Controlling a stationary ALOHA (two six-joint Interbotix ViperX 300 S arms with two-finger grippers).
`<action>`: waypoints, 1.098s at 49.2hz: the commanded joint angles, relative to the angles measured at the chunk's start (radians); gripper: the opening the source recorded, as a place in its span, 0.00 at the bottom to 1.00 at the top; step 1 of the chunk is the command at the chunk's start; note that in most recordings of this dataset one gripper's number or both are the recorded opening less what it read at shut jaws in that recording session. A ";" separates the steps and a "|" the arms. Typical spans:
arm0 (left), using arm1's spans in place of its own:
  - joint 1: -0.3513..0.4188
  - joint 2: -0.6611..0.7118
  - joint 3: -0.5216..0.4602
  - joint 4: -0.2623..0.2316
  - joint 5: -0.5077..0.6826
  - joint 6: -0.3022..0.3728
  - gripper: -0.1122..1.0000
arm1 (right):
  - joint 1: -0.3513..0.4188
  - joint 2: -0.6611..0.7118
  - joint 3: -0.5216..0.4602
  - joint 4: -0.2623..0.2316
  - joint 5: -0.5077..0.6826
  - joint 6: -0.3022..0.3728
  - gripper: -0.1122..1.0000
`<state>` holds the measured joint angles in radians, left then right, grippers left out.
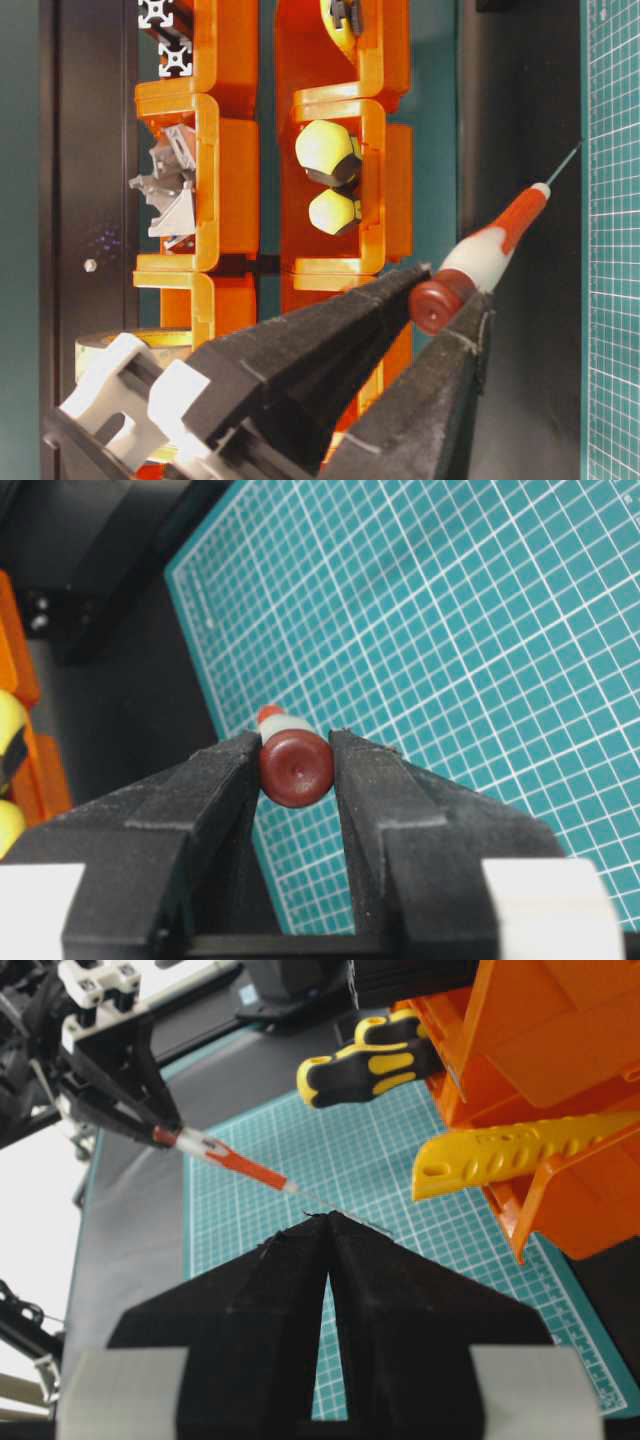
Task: Pick red screwdriver from container rack with left arm.
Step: 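Lower the red screwdriver onto the mat with the left gripper, then open the left gripper and withdraw it from the screwdriver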
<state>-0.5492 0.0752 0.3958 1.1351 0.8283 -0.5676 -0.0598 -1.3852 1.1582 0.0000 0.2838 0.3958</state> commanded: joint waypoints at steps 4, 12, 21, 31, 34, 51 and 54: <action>0.021 -0.017 0.008 0.005 -0.023 -0.006 0.33 | -0.003 0.005 -0.037 0.000 0.002 -0.002 0.10; 0.028 -0.017 0.011 0.003 -0.117 -0.025 0.58 | -0.003 0.003 -0.038 0.000 0.005 -0.002 0.10; 0.028 -0.015 0.009 0.003 -0.133 -0.086 0.81 | -0.003 -0.002 -0.046 0.000 0.032 -0.002 0.10; 0.025 -0.049 0.003 0.005 -0.133 -0.221 0.82 | -0.003 -0.008 -0.051 0.000 0.041 -0.003 0.10; 0.026 -0.078 -0.005 0.003 -0.133 -0.268 0.82 | -0.002 -0.009 -0.054 0.000 0.041 -0.002 0.10; 0.020 -0.344 0.048 0.003 -0.133 -0.449 0.82 | -0.003 -0.012 -0.057 -0.005 0.026 -0.020 0.10; 0.020 -0.414 0.061 0.005 -0.133 -0.453 0.82 | -0.003 -0.012 -0.057 -0.005 0.014 -0.026 0.10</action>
<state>-0.5277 -0.2240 0.4525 1.1351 0.6980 -1.0140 -0.0598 -1.4067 1.1321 -0.0015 0.3206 0.3758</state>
